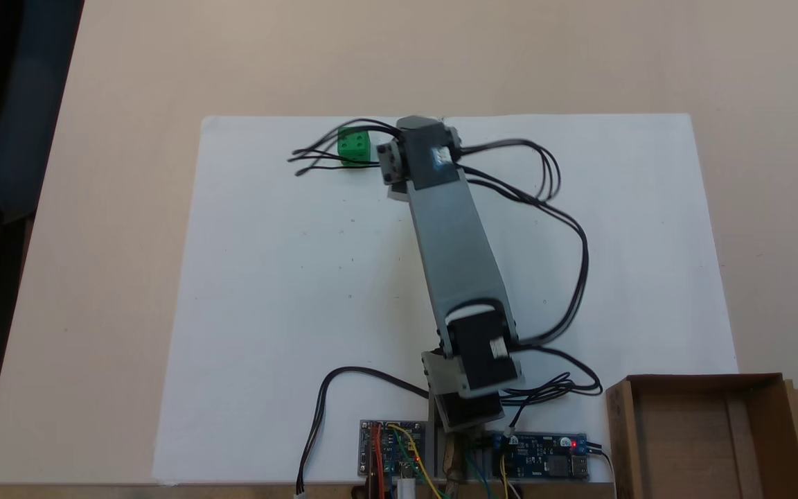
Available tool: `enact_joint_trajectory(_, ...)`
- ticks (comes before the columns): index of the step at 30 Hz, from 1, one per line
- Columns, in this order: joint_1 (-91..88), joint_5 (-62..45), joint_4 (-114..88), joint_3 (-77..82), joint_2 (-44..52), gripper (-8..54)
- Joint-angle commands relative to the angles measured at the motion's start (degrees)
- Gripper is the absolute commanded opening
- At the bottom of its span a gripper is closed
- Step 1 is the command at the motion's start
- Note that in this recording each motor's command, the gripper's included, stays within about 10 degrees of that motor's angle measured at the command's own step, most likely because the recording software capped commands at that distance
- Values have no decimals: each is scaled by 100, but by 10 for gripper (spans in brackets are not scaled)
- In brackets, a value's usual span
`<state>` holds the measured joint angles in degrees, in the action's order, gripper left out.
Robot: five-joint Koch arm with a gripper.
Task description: Grasp a green dice and put it in the bin.
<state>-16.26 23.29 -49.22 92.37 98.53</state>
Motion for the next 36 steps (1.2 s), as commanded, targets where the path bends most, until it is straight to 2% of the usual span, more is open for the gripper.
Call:
enact_joint_trajectory(1,-290,659,-903,-492,-237,417)
enact_joint_trajectory(6,-738,940,-2074,-1020,-905,417)
enact_joint_trajectory(16,-800,1143,-1995,-2769,-2347,416)
enact_joint_trajectory(25,-800,1230,-1784,-3937,-3261,416)
enact_joint_trajectory(36,-817,1230,-1292,-4614,-4245,415)
